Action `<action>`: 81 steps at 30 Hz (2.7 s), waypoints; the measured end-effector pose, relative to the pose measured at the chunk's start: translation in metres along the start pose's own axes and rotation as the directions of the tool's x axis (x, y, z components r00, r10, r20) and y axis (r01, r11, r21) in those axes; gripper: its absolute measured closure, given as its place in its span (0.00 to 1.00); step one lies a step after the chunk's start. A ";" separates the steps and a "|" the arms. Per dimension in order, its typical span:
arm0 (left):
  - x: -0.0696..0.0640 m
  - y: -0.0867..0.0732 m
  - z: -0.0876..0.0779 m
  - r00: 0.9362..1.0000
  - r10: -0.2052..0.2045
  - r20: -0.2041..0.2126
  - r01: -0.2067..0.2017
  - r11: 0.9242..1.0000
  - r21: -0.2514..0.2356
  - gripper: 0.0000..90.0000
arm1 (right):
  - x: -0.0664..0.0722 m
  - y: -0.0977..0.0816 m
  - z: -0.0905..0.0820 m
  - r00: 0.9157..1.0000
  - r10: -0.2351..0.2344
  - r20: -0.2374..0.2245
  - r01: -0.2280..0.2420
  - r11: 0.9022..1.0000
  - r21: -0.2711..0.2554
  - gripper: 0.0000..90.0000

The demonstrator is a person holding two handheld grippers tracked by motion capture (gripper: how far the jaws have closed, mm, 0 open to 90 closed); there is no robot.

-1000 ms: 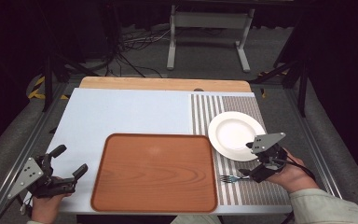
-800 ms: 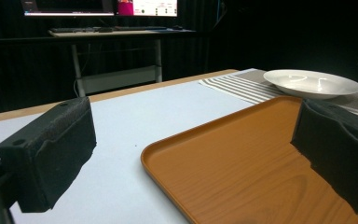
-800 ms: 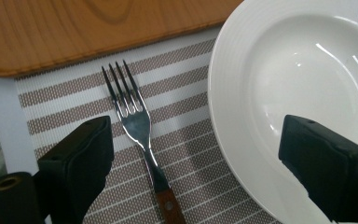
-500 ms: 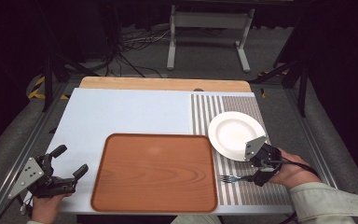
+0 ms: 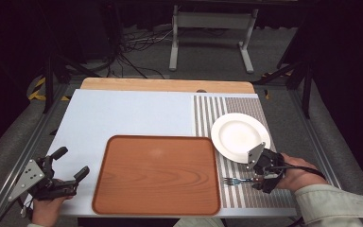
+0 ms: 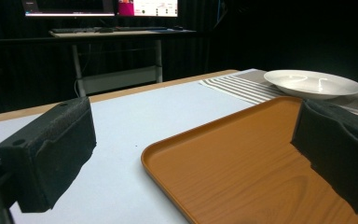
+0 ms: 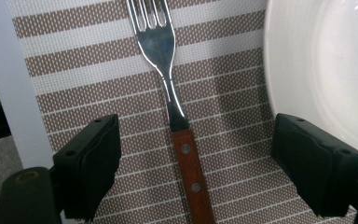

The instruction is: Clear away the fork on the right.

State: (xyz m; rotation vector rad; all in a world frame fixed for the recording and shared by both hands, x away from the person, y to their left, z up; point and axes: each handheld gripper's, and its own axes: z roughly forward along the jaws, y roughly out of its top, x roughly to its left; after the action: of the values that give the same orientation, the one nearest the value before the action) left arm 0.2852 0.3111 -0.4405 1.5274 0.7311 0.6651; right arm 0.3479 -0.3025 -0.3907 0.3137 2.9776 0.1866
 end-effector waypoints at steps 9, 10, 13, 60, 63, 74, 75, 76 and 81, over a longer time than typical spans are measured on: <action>0.000 0.000 0.000 1.000 0.000 0.001 0.000 1.000 0.003 0.00 | -0.001 -0.003 0.010 0.999 -0.023 -0.028 0.025 0.998 0.062 0.28; 0.000 0.000 0.000 1.000 -0.003 0.000 0.003 1.000 -0.002 0.00 | -0.001 -0.003 0.010 0.999 -0.030 -0.029 0.032 0.997 0.067 0.31; 0.000 0.000 0.000 1.000 -0.003 0.001 0.003 1.000 -0.001 0.00 | -0.002 -0.004 0.011 0.999 -0.043 -0.033 0.045 0.996 0.077 0.43; 0.001 0.000 0.000 1.000 -0.002 0.005 0.002 1.000 0.005 0.00 | -0.003 0.014 0.004 0.983 -0.169 -0.067 0.177 0.976 0.126 0.87; 0.000 0.000 0.001 1.000 -0.005 0.004 0.005 1.000 -0.001 0.00 | -0.004 0.015 -0.001 0.983 -0.172 -0.065 0.179 0.977 0.118 0.87; 0.000 -0.001 0.001 1.000 -0.003 0.004 0.003 1.000 0.003 0.00 | -0.001 0.028 -0.026 0.992 -0.123 -0.016 0.123 0.992 -0.005 0.87; 0.000 -0.001 0.001 1.000 -0.003 0.004 0.003 1.000 0.003 0.00 | -0.001 0.029 -0.027 0.993 -0.121 -0.013 0.120 0.993 -0.016 0.87; 0.000 -0.001 0.001 1.000 -0.002 0.004 0.002 1.000 0.006 0.00 | -0.001 0.030 -0.029 0.994 -0.110 -0.007 0.110 0.994 -0.018 0.87; 0.000 -0.001 0.001 1.000 -0.001 0.004 0.001 1.000 0.003 0.00 | -0.001 0.034 -0.035 0.997 -0.072 0.006 0.072 0.995 -0.074 0.86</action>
State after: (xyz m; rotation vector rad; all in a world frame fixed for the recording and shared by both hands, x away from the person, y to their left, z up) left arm 0.2861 0.3105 -0.4415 1.5308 0.7304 0.6607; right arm 0.3507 -0.2735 -0.3511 0.1970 2.9636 0.2874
